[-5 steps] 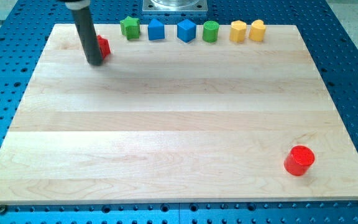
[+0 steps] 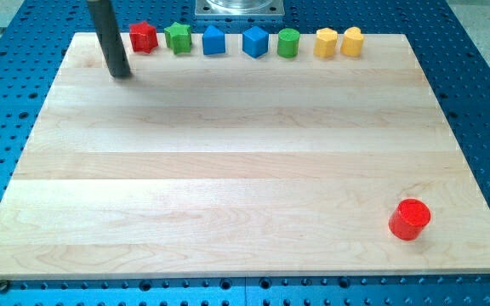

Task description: Move the red circle left to the red star

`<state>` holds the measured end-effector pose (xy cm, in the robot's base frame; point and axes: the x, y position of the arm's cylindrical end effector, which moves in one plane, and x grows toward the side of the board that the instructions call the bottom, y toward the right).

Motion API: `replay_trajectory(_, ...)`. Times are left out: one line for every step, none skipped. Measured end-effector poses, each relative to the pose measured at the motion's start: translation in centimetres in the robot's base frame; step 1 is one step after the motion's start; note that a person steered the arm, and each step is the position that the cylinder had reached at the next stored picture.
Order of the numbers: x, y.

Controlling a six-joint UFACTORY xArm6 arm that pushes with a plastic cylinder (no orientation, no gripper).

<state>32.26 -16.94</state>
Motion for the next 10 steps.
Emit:
replay_trajectory(5.5,11.0)
replay_trajectory(9.1,23.0)
replay_trajectory(14.1,36.0)
replay_trajectory(20.3,46.3)
replay_trajectory(24.0,40.1)
replay_trajectory(23.2,26.8)
replay_trajectory(22.1,26.2)
replay_trajectory(24.7,36.8)
replay_trajectory(29.5,33.7)
replay_trajectory(26.7,23.0)
